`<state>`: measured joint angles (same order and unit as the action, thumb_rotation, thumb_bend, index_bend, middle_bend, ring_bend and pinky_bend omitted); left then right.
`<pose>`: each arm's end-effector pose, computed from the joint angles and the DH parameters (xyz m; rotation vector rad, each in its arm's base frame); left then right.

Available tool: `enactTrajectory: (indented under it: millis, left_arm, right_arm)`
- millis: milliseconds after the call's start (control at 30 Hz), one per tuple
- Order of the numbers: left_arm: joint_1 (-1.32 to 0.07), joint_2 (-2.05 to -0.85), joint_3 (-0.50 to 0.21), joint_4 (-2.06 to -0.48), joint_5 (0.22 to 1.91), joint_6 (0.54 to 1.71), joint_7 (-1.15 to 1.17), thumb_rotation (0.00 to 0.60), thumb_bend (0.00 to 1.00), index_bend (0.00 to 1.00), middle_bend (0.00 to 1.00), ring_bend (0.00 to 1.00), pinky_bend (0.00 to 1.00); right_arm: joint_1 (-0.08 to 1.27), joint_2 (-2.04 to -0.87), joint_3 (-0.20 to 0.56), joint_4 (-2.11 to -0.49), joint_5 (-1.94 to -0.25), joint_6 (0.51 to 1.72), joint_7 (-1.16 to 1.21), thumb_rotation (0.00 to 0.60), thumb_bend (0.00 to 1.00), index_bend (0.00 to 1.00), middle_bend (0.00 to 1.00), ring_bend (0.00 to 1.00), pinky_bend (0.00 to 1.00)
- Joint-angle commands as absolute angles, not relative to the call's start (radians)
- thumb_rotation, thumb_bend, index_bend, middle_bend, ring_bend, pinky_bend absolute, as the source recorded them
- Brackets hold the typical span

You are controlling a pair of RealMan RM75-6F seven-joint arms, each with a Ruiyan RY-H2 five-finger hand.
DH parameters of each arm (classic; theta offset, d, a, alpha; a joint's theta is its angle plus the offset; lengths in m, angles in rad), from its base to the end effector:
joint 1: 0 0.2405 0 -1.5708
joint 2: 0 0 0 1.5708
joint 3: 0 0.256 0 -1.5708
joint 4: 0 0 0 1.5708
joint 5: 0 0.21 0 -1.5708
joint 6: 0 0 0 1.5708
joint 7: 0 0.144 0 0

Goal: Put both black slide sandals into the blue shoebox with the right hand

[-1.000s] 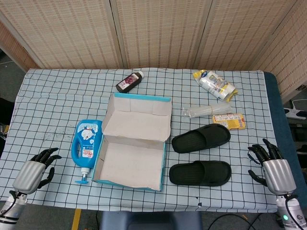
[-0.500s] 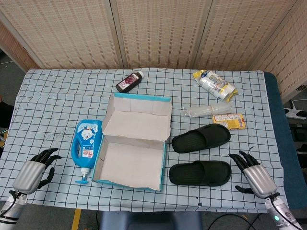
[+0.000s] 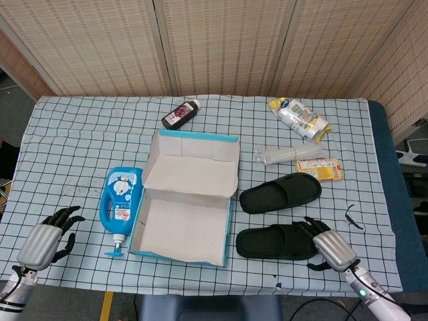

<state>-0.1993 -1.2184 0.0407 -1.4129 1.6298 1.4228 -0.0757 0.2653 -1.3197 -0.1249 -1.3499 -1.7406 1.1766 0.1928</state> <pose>-0.3147 0.1989 0.1177 -1.6509 -0.8651 -0.9216 -0.3143 -0.1861 0.0438 1.9357 -1.1212 0.8258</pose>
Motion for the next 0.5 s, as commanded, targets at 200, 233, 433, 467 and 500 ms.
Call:
enactTrajectory:
  millis: [200,233,433,467,500]
  left_arm:
    - [-0.198,-1.216,0.042,-1.413,1.639,1.433,-0.083,0.6,0.62,0.29,0.13,0.15,0.36]
    - [-0.198,-1.216,0.042,-1.412,1.639,1.433,-0.082,0.6,0.62,0.29,0.13,0.15,0.36]
    - [-0.199,-1.216,0.042,-1.412,1.636,1.428,-0.084,0.6,0.62,0.29,0.13,0.15,0.36]
    - [-0.199,-1.217,0.042,-1.411,1.637,1.429,-0.081,0.6,0.62,0.29,0.13,0.15,0.36]
    - [-0.198,-1.217,0.042,-1.411,1.636,1.429,-0.081,0.6,0.62,0.29,0.13,0.15,0.36]
  right_arm:
    - [0.294,-1.355,-0.135,-1.343,-1.733,1.136,0.19,0.6,0.02,0.04,0.1,0.0,0.13]
    - [0.296,-1.359,-0.134,-1.341,-1.731,1.136,0.187,0.6,0.02,0.04,0.1,0.0,0.13]
    - [0.301,-1.38,-0.121,-1.334,-1.717,1.152,0.173,0.6,0.02,0.04,0.1,0.0,0.13]
    - [0.301,-1.383,-0.119,-1.333,-1.715,1.154,0.17,0.6,0.02,0.04,0.1,0.0,0.13]
    - [0.302,-1.386,-0.118,-1.331,-1.712,1.155,0.169,0.6,0.02,0.04,0.1,0.0,0.13]
